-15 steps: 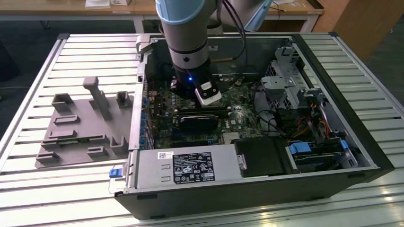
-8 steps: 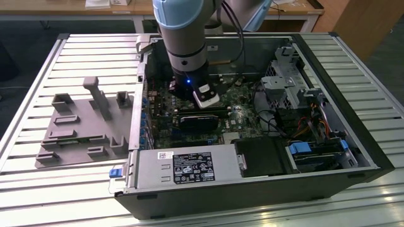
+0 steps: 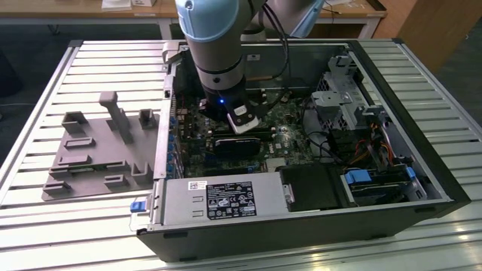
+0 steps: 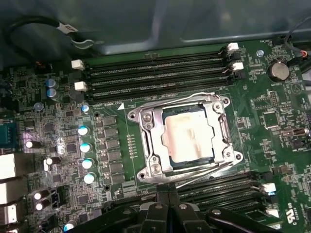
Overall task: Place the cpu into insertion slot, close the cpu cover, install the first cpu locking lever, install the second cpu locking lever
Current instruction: 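Install the second cpu locking lever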
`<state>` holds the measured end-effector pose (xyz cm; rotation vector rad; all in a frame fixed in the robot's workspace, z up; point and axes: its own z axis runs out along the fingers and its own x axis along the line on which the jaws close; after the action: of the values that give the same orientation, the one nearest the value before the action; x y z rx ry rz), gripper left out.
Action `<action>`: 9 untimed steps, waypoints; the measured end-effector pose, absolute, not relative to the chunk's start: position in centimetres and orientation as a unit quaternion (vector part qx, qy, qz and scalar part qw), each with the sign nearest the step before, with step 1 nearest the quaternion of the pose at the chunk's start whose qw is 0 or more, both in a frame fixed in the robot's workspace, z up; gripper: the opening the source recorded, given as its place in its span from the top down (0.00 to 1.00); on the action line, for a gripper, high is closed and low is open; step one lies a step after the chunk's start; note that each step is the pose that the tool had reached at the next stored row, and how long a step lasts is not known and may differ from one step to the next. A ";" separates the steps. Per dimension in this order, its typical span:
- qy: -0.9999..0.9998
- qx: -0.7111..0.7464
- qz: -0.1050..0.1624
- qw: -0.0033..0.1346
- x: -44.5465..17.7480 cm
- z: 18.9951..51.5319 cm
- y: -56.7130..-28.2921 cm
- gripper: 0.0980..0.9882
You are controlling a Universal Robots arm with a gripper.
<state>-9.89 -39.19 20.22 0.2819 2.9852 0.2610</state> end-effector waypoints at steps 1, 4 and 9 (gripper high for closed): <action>0.989 0.094 0.090 0.066 -9.9 20.2 -39.3 1.00; 0.989 0.094 0.098 0.065 -10.1 20.1 -39.5 1.00; 0.988 0.095 0.106 0.064 -10.3 19.9 -39.7 1.00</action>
<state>-10.29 -39.70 19.85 0.2862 2.9827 0.3190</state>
